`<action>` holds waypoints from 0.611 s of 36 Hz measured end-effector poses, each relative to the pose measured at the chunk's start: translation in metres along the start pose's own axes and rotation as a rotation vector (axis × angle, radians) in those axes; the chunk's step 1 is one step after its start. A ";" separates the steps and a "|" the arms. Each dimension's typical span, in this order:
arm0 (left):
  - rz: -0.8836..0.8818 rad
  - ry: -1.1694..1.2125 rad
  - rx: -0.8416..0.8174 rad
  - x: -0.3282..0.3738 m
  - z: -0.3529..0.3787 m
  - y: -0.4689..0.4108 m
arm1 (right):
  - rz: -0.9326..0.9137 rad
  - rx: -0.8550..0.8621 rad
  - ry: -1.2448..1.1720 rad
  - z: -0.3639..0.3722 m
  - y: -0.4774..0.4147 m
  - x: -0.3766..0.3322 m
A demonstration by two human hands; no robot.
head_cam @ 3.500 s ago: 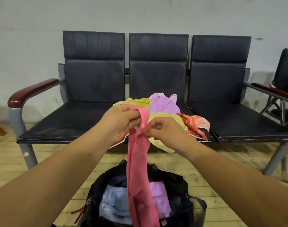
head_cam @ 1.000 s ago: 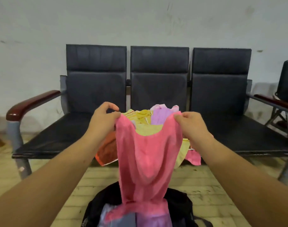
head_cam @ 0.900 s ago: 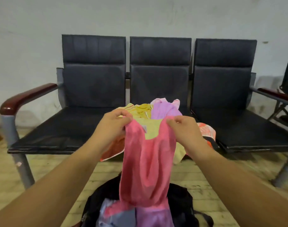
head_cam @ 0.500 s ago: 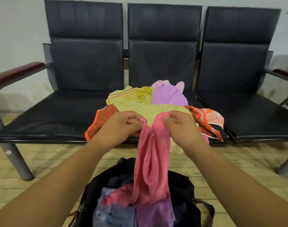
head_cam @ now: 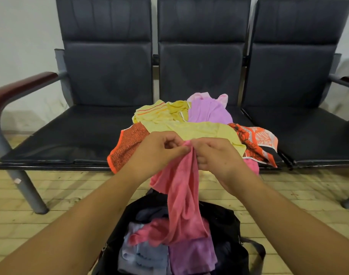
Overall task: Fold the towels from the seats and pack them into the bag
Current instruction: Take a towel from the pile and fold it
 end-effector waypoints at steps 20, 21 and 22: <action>-0.074 -0.284 -0.449 -0.026 0.030 0.027 | -0.156 0.130 0.281 -0.026 0.013 -0.021; -0.086 -0.297 -0.445 -0.028 0.028 0.027 | -0.172 0.137 0.269 -0.028 0.013 -0.024; -0.102 -0.305 -0.449 -0.032 0.026 0.025 | -0.188 0.142 0.251 -0.031 0.013 -0.025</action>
Point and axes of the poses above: each hand's wrist, its own y-axis away from the middle knuckle, its own z-axis out of the palm, x = y × z, the point moved 8 cm from there along -y, towards the middle knuckle, and after that the axes turned 1 degree about -x, right-handed, at the moved point
